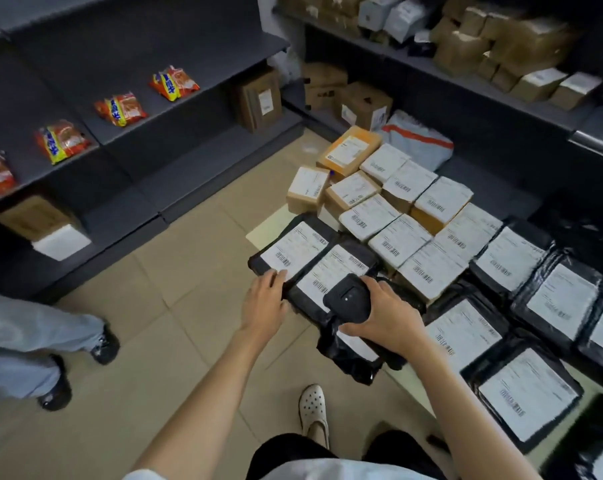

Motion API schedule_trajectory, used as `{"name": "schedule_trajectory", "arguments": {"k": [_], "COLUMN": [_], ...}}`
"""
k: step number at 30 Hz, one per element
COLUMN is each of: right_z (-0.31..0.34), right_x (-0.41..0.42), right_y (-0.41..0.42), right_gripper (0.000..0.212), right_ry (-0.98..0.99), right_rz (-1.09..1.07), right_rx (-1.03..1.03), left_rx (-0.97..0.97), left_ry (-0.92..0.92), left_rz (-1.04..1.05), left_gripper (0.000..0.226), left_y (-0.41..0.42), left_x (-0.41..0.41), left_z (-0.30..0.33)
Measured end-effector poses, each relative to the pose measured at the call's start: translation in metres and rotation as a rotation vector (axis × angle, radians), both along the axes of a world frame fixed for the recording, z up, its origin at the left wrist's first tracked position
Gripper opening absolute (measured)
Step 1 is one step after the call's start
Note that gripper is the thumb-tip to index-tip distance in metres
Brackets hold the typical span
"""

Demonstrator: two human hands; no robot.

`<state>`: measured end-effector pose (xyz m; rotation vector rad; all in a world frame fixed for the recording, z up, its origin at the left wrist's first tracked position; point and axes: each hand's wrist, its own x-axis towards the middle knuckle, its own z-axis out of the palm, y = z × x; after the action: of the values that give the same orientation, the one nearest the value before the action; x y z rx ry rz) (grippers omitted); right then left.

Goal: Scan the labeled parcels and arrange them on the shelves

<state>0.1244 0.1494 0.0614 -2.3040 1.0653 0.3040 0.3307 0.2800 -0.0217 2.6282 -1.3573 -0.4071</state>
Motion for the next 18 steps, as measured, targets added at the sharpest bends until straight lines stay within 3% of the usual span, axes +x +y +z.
{"name": "schedule_trajectory", "arguments": {"k": [6,13,18], "right_z": [-0.013,-0.023,-0.025], "right_x": [0.038,0.050,0.053], "right_y": [-0.014,-0.025,-0.031], "right_gripper": [0.106,0.105,0.105], "right_ry": [0.069,0.139,0.138], "right_rz": [-0.038,-0.086,-0.111], "right_rx": [0.031,0.051,0.062], "left_rx": [0.138,0.120,0.048], "left_ry": [0.031,0.109,0.178], "left_rz": [0.058,0.128,0.160], "left_gripper": [0.092,0.121,0.114], "left_y": [-0.027,-0.050,-0.059], "left_x": [0.049,0.074,0.086], "left_z": [-0.040,-0.062,-0.061]}}
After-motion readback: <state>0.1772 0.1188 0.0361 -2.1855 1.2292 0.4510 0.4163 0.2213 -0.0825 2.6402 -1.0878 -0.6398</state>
